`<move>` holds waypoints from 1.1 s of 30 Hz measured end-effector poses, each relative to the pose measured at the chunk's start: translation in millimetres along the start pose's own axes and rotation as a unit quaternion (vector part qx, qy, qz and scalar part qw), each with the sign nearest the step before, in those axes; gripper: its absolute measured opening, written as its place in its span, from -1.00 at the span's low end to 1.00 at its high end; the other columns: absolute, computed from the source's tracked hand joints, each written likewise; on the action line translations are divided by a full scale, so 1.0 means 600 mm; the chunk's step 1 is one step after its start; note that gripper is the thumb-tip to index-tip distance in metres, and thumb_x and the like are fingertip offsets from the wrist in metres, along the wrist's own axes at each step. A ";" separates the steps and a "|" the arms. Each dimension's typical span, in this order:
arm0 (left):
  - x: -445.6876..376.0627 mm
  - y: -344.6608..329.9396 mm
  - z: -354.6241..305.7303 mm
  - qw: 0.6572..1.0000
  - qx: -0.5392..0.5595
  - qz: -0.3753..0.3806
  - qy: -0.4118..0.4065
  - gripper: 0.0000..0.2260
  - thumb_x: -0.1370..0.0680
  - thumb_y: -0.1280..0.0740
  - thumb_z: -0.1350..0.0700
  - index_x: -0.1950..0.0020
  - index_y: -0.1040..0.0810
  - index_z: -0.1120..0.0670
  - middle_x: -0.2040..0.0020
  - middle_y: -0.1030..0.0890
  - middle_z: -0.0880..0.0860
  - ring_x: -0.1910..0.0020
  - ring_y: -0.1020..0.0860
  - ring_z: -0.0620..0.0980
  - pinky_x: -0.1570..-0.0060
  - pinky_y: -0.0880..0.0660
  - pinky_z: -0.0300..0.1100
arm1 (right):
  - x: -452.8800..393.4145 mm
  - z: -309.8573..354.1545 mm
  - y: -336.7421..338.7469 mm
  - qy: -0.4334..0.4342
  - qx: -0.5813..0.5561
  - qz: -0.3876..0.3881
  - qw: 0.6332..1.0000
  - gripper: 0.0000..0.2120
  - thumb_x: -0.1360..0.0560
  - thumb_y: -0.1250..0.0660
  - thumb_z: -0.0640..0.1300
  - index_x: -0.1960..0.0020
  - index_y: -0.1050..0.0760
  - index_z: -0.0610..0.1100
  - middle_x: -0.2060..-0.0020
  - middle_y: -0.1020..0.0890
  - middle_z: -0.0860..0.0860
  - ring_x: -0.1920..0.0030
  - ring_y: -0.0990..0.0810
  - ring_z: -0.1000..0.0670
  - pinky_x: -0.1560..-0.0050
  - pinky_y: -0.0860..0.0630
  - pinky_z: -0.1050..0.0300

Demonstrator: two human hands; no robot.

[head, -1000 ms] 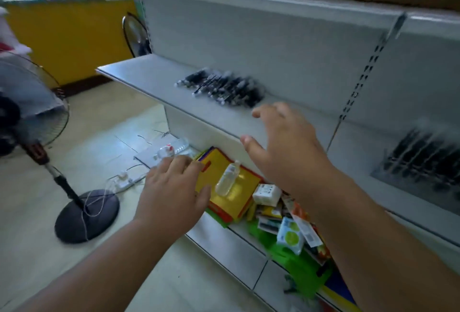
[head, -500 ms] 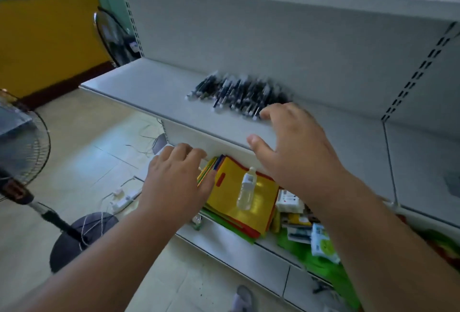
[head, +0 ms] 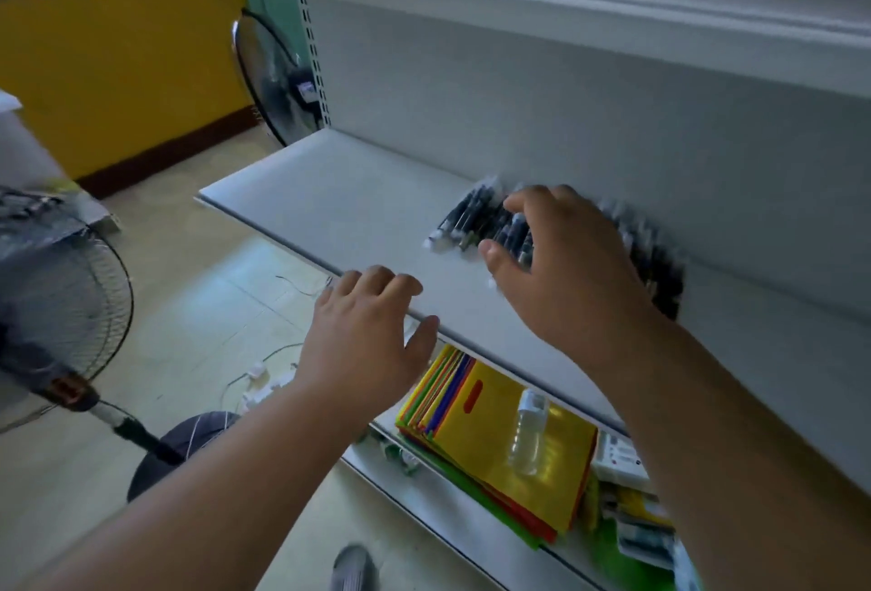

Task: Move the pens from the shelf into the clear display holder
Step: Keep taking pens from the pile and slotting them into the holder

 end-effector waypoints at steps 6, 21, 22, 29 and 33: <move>-0.132 -0.042 0.053 0.997 0.031 0.027 -0.063 -0.63 -0.56 -0.22 -0.21 -0.29 -0.49 -0.08 -0.17 -0.55 -0.06 -0.20 -0.47 0.04 -0.20 -0.38 -0.02 | -0.054 -0.004 -0.043 -0.062 0.031 -0.020 0.997 -0.61 -0.53 -0.32 0.12 -0.27 -0.44 -0.06 -0.15 -0.53 -0.02 -0.15 -0.50 -0.05 -0.16 -0.43 0.01; -0.324 -0.136 0.062 0.965 0.048 0.148 -0.213 -0.41 -0.45 -0.24 -0.40 -0.30 -0.47 -0.03 -0.24 -0.50 0.01 -0.27 -0.41 0.09 -0.21 -0.33 -0.04 | -0.092 0.010 -0.079 -0.231 0.080 -0.082 0.966 -0.64 -0.53 -0.33 0.08 -0.25 -0.49 -0.08 -0.12 -0.56 0.00 -0.14 -0.52 -0.02 -0.12 -0.44 0.05; -0.326 -0.136 0.065 0.964 0.052 0.148 -0.213 -0.43 -0.46 -0.24 -0.39 -0.28 -0.49 -0.03 -0.23 -0.50 0.01 -0.26 -0.42 0.09 -0.21 -0.33 -0.04 | -0.091 0.009 -0.079 -0.235 0.078 -0.087 0.965 -0.64 -0.53 -0.33 0.08 -0.24 -0.48 -0.07 -0.12 -0.56 0.01 -0.14 -0.52 -0.01 -0.11 -0.44 0.07; -0.338 -0.136 0.064 0.959 0.041 0.158 -0.231 -0.54 -0.51 -0.20 -0.31 -0.19 -0.52 -0.01 -0.16 -0.52 0.02 -0.20 -0.47 0.09 -0.18 -0.39 -0.03 | -0.086 0.009 -0.087 -0.245 0.077 -0.095 0.962 -0.65 -0.53 -0.33 0.08 -0.24 -0.48 -0.06 -0.12 -0.55 0.02 -0.14 -0.51 0.01 -0.09 -0.40 0.13; -0.348 -0.136 0.046 0.962 0.006 0.147 -0.229 -0.60 -0.51 -0.21 -0.24 -0.06 -0.47 0.08 -0.09 -0.57 0.09 -0.10 -0.53 0.15 -0.01 -0.42 -0.06 | -0.091 0.008 -0.088 -0.242 0.075 -0.097 0.963 -0.65 -0.53 -0.31 0.09 -0.25 -0.47 -0.05 -0.14 -0.55 0.04 -0.16 -0.50 0.03 -0.09 -0.39 0.15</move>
Point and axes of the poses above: each hand's wrist, its own x-axis away from the middle knuckle, its own y-axis out of the back of the hand, z = x × y, the point moved 8 cm from there along -x, towards the middle knuckle
